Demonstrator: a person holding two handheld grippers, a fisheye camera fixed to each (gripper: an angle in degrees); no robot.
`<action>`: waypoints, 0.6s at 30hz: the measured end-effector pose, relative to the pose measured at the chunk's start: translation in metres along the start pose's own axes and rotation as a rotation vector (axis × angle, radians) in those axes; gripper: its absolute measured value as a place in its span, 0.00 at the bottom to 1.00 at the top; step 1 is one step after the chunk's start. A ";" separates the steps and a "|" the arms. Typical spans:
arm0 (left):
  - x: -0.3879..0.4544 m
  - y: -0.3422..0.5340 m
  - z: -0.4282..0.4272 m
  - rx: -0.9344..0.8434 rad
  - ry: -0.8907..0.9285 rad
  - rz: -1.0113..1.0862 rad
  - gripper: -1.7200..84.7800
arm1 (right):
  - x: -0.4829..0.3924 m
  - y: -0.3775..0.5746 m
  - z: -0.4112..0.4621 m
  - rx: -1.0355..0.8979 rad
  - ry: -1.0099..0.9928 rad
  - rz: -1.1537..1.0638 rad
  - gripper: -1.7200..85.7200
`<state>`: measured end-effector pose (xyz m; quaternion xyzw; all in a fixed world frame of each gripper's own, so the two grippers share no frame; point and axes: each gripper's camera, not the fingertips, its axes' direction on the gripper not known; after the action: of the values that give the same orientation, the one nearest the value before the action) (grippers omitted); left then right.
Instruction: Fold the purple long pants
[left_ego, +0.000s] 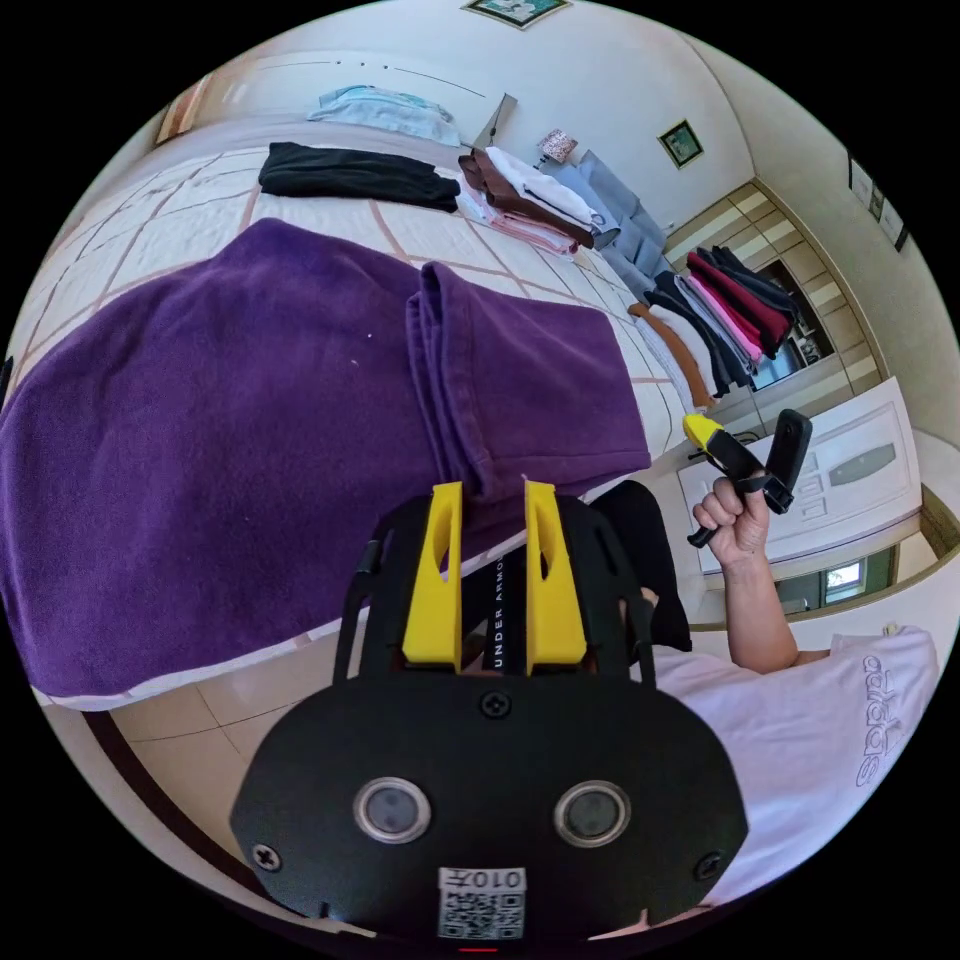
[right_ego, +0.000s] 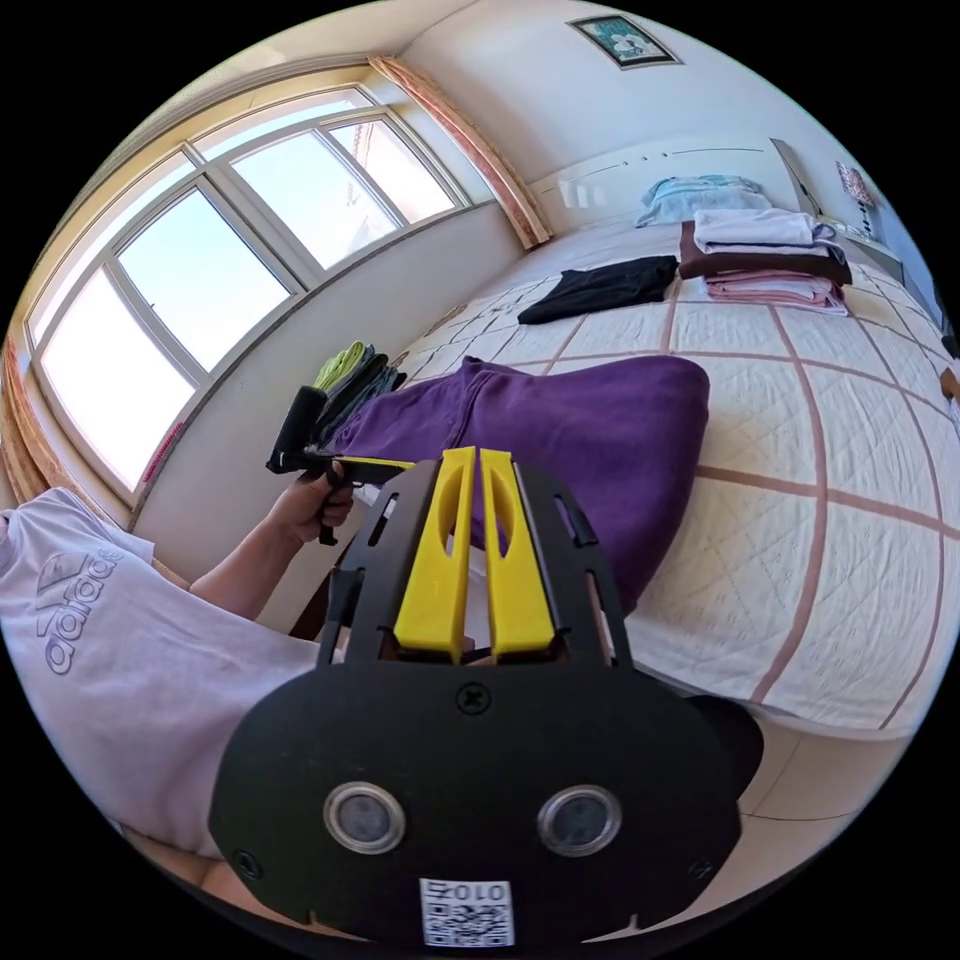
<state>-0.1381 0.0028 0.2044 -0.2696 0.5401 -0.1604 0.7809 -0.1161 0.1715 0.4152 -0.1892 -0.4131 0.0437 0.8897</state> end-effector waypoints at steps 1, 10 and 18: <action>-0.004 0.002 0.002 0.005 0.020 -0.010 0.13 | 0.002 0.002 0.003 -0.002 0.006 0.002 0.06; -0.046 0.012 0.002 0.138 0.146 -0.130 0.08 | 0.010 0.011 0.006 -0.009 0.040 -0.015 0.05; -0.040 0.015 -0.045 0.134 0.004 0.048 0.05 | 0.026 0.015 0.023 -0.042 0.030 0.015 0.05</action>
<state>-0.1952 0.0250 0.2136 -0.2033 0.5363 -0.1778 0.7996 -0.1151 0.1984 0.4422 -0.2115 -0.3993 0.0390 0.8913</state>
